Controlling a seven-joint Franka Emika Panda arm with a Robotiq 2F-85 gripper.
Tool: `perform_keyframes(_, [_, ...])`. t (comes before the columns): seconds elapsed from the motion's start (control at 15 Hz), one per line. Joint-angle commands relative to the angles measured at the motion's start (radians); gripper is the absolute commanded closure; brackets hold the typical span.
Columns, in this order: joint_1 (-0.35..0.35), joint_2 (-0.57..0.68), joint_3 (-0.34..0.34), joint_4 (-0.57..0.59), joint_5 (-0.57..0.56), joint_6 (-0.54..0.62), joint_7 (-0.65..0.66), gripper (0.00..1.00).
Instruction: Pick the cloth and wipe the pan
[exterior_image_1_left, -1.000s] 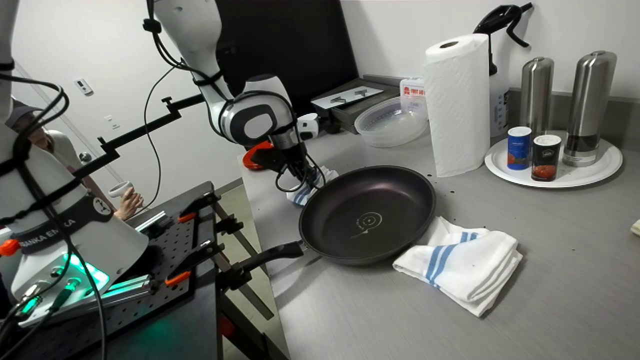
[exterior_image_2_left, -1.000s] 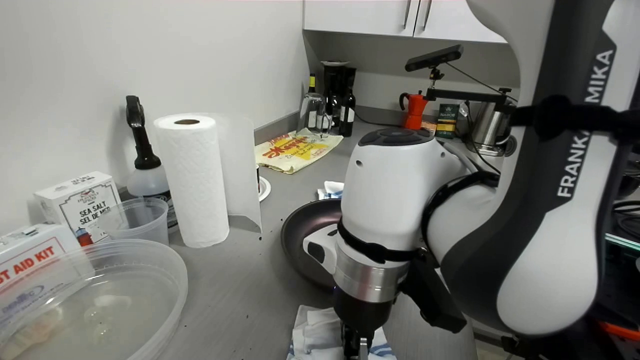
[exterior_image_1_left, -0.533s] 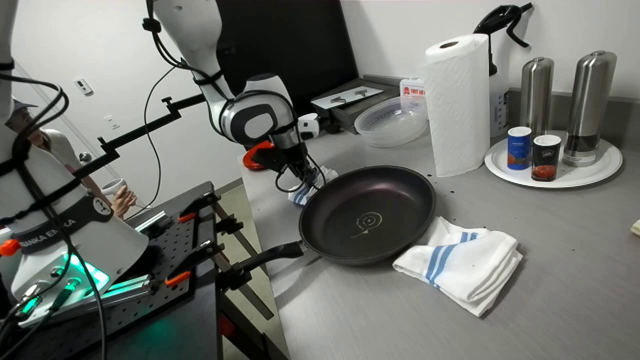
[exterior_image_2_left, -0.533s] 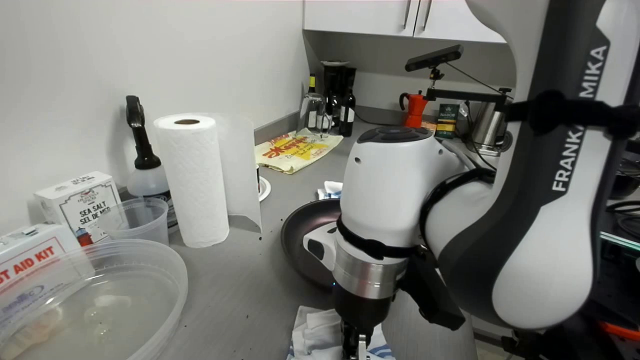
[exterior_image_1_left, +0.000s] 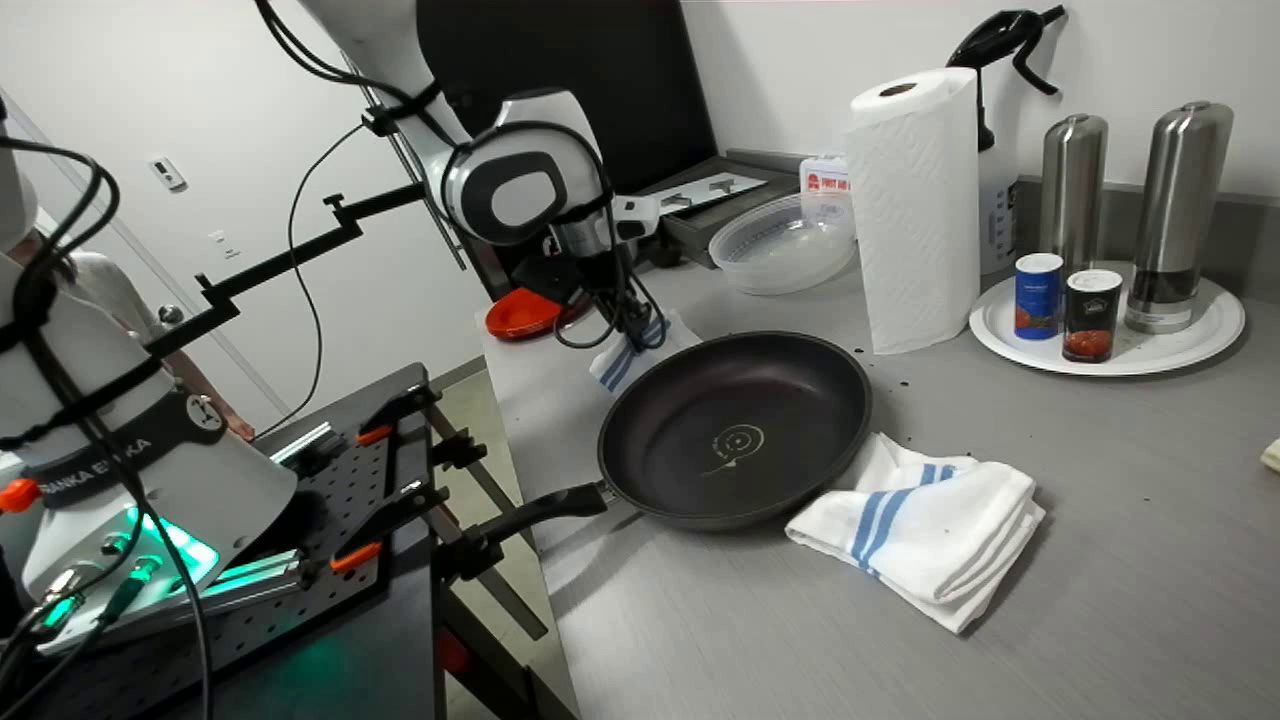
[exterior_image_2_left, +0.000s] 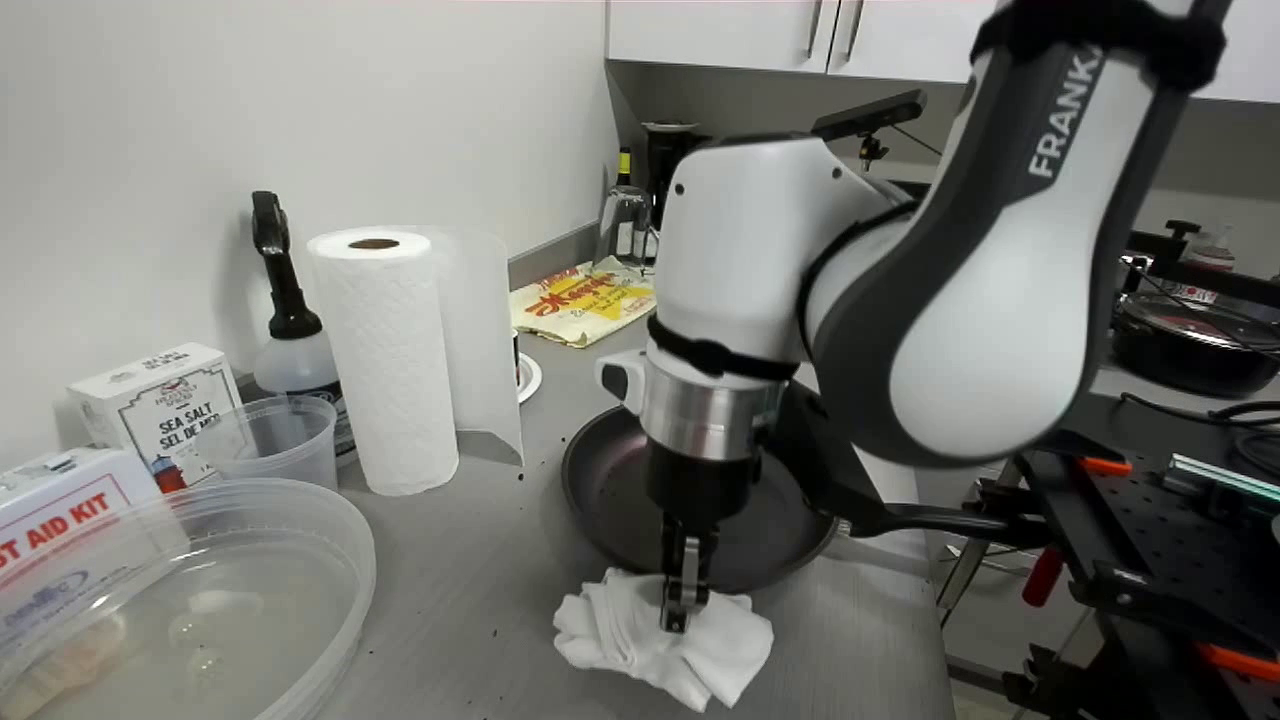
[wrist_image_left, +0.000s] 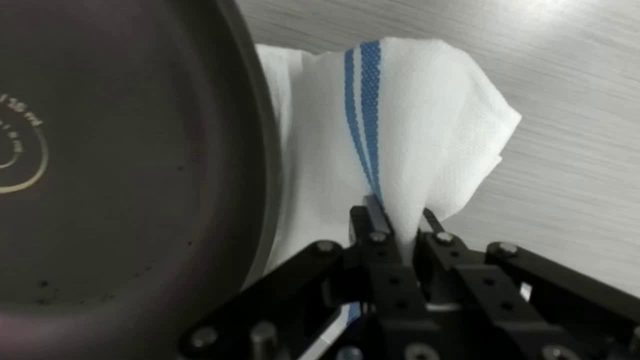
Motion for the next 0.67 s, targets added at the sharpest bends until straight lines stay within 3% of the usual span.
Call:
perform_keyframes(0.0, [-0.092, -0.177, 0.044, -0.059, 0.034, -0.141, -0.002, 0.97])
perform_keyframes(0.27, [-0.198, -0.315, 0.112, -0.052, 0.141, -0.344, -0.065, 0.97])
perform_keyframes(0.6, [-0.193, -0.438, 0.063, -0.041, 0.231, -0.467, -0.099, 0.97])
